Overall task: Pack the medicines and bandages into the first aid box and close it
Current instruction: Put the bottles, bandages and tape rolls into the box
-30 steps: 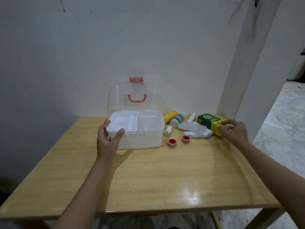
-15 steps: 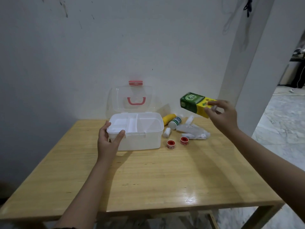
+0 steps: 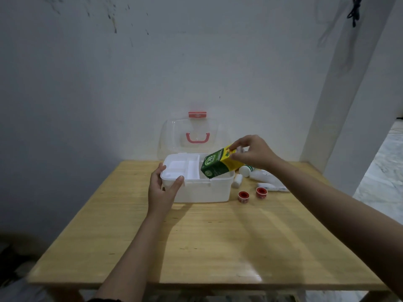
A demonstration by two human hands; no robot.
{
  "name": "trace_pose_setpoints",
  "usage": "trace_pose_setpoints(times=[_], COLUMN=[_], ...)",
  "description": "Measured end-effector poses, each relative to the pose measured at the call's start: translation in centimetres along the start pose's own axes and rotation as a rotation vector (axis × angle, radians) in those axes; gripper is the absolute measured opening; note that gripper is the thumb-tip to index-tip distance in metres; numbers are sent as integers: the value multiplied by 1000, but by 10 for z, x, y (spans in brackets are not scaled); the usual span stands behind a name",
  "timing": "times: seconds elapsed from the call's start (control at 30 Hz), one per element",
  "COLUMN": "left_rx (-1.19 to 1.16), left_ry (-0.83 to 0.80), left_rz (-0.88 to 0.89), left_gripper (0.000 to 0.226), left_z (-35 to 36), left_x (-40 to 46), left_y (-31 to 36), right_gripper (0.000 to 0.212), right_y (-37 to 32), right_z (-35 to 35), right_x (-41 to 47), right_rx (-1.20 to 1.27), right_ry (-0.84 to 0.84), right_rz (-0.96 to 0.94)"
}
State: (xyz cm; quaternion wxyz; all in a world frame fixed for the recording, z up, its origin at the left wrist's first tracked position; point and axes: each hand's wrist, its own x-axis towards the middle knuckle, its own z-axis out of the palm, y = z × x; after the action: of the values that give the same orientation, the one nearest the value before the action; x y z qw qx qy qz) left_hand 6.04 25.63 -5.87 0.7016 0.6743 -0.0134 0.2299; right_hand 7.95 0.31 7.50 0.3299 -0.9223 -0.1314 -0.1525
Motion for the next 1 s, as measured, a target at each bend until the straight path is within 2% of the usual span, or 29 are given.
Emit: trace_pose_setpoints(times=[0.43,0.57,0.73,0.9,1.0], left_rx=[6,6,4,1,-7], left_ry=[5,17,19,20,20], left_rz=[27,30,33,47,51], left_gripper=[52,52,52,53,53], left_z=[0,2,2,2,3], left_x=[-2,-1,-1,-1,-1], left_y=[2,0,-1,-3,-3], right_gripper=[24,27,27,23,23], right_y=[-7,-8,-11,-8,-7], right_z=[59,74,91,96,96], right_x=[32,40,46,49,50], right_rx=[-126,-242,-368,-295,-265], right_ry=[-225,-347,-381,-416,-424], right_rz=[73,72,61,189,206])
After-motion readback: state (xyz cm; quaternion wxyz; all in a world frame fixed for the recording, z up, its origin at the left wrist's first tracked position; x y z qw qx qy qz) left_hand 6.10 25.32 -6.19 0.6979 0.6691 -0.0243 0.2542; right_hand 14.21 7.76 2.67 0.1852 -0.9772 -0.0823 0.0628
